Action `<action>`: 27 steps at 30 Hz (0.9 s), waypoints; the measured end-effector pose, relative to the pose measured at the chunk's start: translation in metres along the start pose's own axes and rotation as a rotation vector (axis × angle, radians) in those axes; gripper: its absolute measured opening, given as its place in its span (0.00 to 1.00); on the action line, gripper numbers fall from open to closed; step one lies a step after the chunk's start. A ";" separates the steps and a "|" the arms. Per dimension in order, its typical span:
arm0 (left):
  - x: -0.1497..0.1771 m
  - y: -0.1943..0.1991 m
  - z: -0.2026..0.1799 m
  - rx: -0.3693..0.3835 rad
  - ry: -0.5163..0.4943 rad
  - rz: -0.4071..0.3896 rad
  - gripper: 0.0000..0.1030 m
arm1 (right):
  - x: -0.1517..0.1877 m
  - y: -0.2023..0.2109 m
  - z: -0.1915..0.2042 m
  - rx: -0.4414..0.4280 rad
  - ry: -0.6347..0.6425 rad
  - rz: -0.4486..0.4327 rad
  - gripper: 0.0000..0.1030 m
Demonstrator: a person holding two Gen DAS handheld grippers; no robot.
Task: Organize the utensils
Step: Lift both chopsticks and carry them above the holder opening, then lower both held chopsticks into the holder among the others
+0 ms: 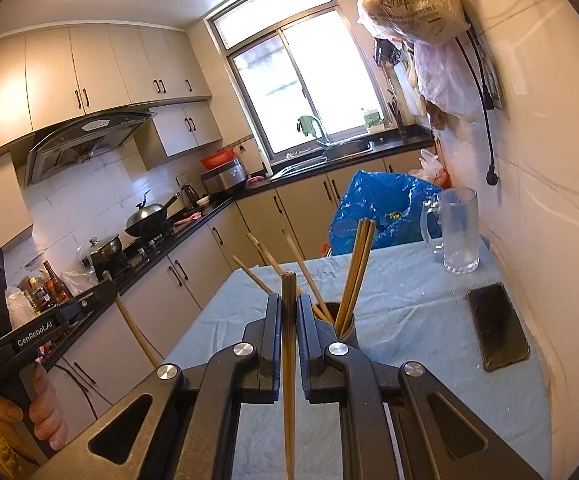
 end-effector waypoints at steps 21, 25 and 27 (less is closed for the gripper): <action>-0.074 -0.052 -0.008 0.050 0.096 -0.091 0.06 | -0.086 -0.028 0.000 0.016 0.010 -0.154 0.08; -0.081 -0.067 -0.008 0.042 0.109 -0.092 0.06 | -0.102 -0.035 0.000 0.027 0.026 -0.188 0.08; -0.084 -0.073 -0.008 0.037 0.115 -0.095 0.06 | -0.107 -0.038 0.000 0.034 0.033 -0.200 0.08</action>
Point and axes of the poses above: each gripper's, at about its wrist camera, not at the fingertips, and y roughly against the way its jaws point, z to its left, x to its underside, the point moved 9 cm from there along -y, roughly the way its jaws point, and after that the axes turned 1 degree about y, right-handed, at the moved point
